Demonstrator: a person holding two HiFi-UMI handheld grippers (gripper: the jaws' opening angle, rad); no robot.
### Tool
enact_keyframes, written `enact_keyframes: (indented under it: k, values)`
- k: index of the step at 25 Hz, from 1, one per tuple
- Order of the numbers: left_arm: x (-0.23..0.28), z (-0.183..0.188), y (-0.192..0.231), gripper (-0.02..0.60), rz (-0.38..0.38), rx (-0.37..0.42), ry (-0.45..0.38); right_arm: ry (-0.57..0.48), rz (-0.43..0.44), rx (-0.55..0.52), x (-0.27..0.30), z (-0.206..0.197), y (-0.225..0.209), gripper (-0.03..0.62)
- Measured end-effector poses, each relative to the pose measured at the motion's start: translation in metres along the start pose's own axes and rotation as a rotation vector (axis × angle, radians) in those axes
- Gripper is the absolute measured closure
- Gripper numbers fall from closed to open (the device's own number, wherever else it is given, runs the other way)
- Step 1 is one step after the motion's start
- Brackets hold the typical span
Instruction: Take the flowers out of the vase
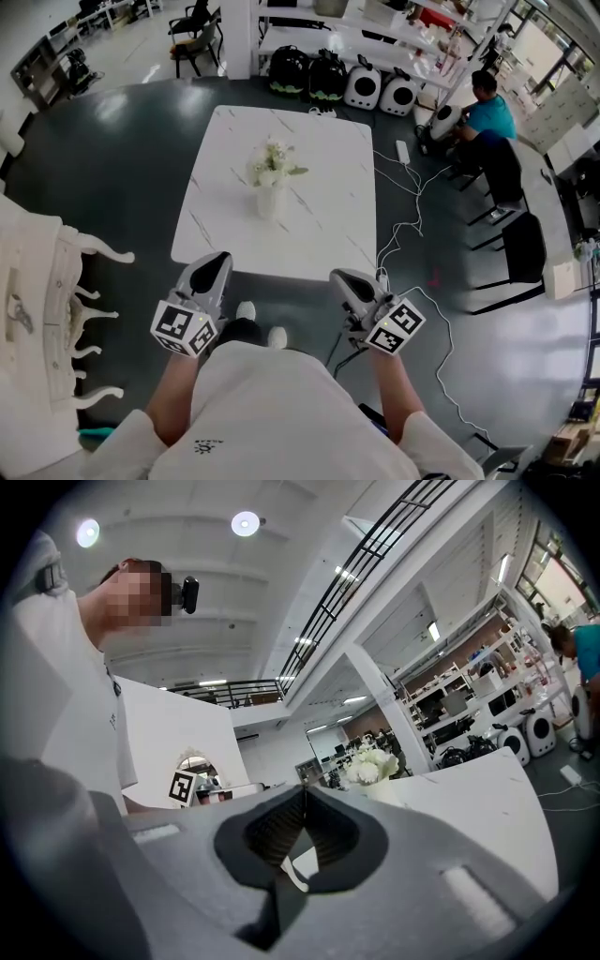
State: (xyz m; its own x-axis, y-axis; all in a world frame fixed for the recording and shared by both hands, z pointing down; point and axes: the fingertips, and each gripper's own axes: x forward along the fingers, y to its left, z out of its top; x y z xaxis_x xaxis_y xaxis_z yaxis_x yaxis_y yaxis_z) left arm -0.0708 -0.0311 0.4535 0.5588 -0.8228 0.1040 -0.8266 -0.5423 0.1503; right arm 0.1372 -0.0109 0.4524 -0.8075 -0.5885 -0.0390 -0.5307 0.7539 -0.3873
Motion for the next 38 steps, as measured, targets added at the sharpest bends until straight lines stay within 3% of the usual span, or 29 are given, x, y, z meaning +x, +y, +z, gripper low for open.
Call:
enact_keyframes:
  k: [17, 28, 38]
  values:
    - [0.070, 0.014, 0.050, 0.592, -0.086, 0.002, 0.012, -0.023, -0.077, 0.003, 0.048, 0.024, -0.043, 0.592]
    - [0.125, 0.027, 0.086, 0.587, -0.194, 0.044, 0.023, -0.051, -0.125, -0.020, 0.102, 0.042, -0.073, 0.592]
    - [0.156, 0.016, 0.104, 0.489, -0.305, 0.047, 0.082, -0.038, -0.197, -0.023, 0.128, 0.044, -0.087, 0.592]
